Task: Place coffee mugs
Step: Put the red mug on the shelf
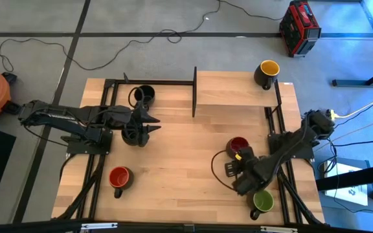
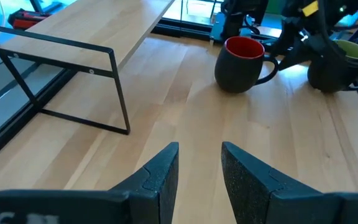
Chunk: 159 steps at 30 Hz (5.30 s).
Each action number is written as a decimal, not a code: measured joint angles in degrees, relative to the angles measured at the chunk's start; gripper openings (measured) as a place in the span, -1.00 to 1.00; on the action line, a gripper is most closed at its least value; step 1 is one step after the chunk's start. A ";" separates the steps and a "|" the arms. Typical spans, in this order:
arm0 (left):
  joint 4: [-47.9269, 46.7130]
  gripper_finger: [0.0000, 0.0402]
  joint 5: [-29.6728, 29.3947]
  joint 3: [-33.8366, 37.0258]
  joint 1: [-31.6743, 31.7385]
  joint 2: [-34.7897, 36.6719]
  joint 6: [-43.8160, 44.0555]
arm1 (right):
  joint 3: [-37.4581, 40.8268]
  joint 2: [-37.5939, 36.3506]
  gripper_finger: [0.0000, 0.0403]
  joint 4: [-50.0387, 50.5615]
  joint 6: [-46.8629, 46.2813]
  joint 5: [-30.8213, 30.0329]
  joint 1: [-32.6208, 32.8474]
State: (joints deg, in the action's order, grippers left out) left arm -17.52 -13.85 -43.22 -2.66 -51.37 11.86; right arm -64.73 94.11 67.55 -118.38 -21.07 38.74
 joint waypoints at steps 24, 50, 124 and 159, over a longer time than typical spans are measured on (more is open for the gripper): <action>0.02 -0.42 -0.52 0.00 0.00 0.00 -0.02 | -0.02 17.12 -0.35 -0.32 -8.96 -12.44 5.27; 0.50 -0.42 -2.11 0.00 0.02 0.01 -2.44 | -7.32 7.21 -0.77 13.18 -3.60 -21.86 4.68; 0.67 -0.42 -0.42 -0.01 12.13 0.87 -11.02 | -11.52 -11.26 -0.77 -13.60 76.36 -8.89 -66.91; 1.92 -0.42 -0.46 0.00 12.13 0.87 -11.04 | -6.83 -11.02 -0.77 -17.80 78.35 -8.26 -68.78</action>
State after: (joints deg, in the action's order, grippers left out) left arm -15.59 -14.31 -43.22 9.47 -50.50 0.82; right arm -71.56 83.09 49.74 -40.04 -29.33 -30.04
